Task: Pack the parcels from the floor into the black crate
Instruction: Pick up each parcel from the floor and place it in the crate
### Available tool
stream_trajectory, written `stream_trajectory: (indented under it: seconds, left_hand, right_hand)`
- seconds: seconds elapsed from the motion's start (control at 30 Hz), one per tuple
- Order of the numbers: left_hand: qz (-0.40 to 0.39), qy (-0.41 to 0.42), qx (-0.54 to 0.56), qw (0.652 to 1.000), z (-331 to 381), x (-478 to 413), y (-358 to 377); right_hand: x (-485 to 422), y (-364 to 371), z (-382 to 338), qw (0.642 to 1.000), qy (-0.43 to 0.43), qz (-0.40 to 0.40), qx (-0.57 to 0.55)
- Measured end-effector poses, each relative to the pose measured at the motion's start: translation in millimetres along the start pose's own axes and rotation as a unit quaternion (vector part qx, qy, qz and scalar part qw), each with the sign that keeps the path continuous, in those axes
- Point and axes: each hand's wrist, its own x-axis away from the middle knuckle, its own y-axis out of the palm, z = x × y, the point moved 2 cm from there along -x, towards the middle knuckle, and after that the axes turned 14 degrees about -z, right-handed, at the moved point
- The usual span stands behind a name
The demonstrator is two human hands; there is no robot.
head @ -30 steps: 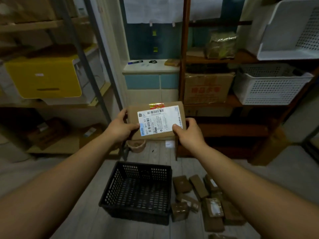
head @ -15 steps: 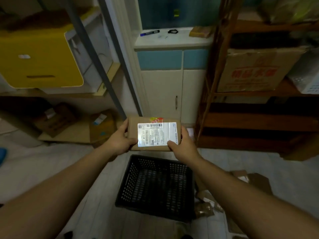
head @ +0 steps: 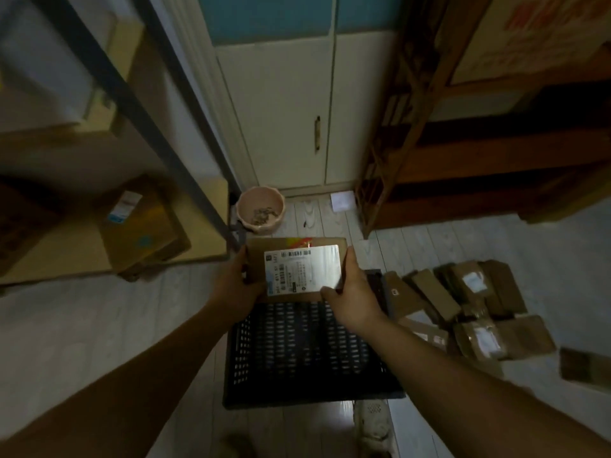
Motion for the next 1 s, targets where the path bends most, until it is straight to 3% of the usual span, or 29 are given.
stream_trajectory:
  seconds: [0.3, 0.6, 0.87, 1.0]
  left_hand:
    - [-0.025, -0.025, -0.025, 0.999, -180.3, -85.8, 62.6]
    - [-0.033, -0.095, -0.115, 0.988, -327.8, -162.4, 117.6]
    - [-0.043, -0.068, -0.234, 0.969, -396.0, -212.5, 136.3]
    - [-0.088, -0.021, -0.291, 0.952, -416.8, -225.2, 140.1]
  right_hand:
    - [-102.9, 91.0, 157.8, 0.993, 0.096, -0.031, 0.052]
    - [-190.6, 158.8, 291.7, 0.991, 0.105, -0.076, 0.030]
    - [-250.8, 198.1, 352.2, 0.992, 0.106, -0.063, 0.006]
    - [-263.2, 211.6, 370.6, 0.991, 0.126, -0.051, 0.005]
